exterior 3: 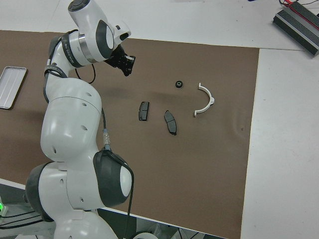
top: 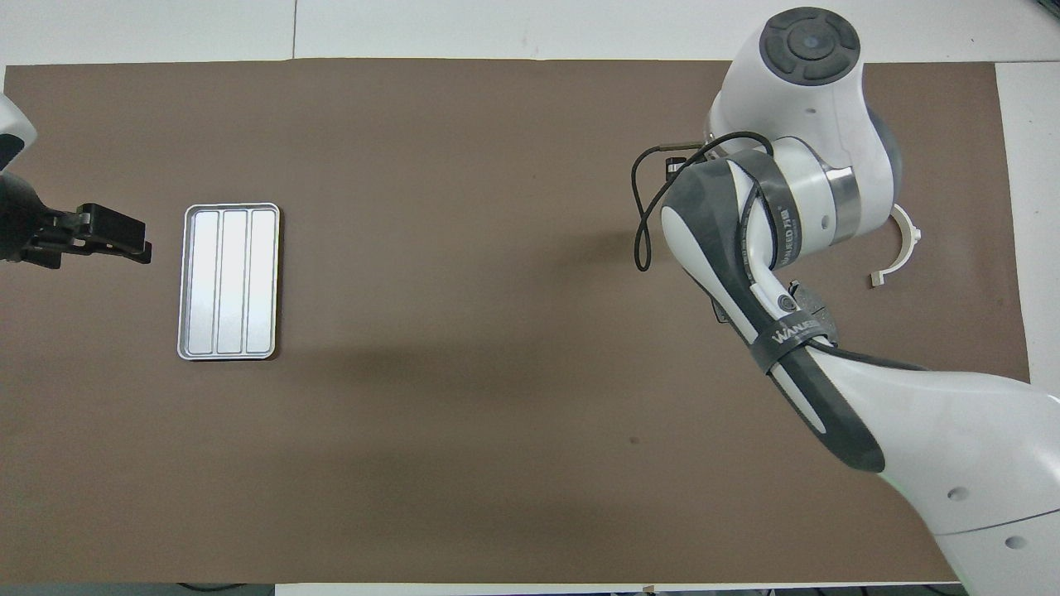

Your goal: Place bearing gear from tray to pile

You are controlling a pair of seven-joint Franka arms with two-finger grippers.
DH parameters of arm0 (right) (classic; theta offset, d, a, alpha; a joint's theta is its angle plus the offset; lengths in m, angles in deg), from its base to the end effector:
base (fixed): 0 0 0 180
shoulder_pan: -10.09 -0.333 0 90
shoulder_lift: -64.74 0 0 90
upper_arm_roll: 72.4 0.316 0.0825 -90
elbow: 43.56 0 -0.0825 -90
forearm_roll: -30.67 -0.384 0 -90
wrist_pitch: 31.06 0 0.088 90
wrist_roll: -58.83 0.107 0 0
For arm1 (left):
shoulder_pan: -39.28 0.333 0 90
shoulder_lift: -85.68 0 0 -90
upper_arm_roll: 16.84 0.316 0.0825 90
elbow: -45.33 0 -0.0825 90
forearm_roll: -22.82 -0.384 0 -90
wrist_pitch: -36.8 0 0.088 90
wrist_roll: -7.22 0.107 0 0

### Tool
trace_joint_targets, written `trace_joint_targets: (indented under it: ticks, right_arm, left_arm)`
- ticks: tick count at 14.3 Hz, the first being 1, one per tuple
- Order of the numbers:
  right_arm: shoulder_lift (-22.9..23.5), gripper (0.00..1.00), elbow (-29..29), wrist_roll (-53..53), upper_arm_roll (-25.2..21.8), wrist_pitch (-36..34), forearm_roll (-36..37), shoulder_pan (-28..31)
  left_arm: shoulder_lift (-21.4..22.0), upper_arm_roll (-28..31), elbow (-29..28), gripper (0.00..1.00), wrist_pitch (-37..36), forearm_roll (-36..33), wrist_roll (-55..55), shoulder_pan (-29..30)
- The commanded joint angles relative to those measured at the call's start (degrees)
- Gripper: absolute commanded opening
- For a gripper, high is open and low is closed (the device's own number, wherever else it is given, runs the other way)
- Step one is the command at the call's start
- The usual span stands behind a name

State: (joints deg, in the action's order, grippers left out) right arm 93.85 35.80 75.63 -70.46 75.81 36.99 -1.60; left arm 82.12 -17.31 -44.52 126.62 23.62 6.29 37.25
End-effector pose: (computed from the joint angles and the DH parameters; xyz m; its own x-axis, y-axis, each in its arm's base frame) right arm 0.6845 0.1528 0.4166 0.9997 -0.0260 -0.0021 -0.0257 -0.9954 0.0926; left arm 0.5707 -0.0263 0.5905 0.9976 -0.0274 -0.0628 -0.0266 -0.9996 0.0134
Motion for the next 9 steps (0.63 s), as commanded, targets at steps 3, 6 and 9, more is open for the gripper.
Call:
trace_joint_targets:
  ticks: [3, 6, 9]
  right_arm:
    - [-2.9, 0.00, 9.6, -11.3, 0.8, 9.8, -0.3, 6.0]
    - [-3.0, 0.00, 13.9, -12.6, 0.8, 15.9, -0.3, 7.6]
    - [-1.2, 0.00, 15.6, -12.9, 0.8, 20.6, -0.3, 8.9]
  left_arm:
    - [2.2, 0.7, -2.3, 1.00, -1.1, 0.3, 0.0, -1.0]
    - [2.3, 0.7, -2.6, 1.00, -1.1, 0.3, -0.1, -1.0]
    - [2.4, 0.7, -2.6, 1.00, -0.8, 0.3, -0.2, -1.0]
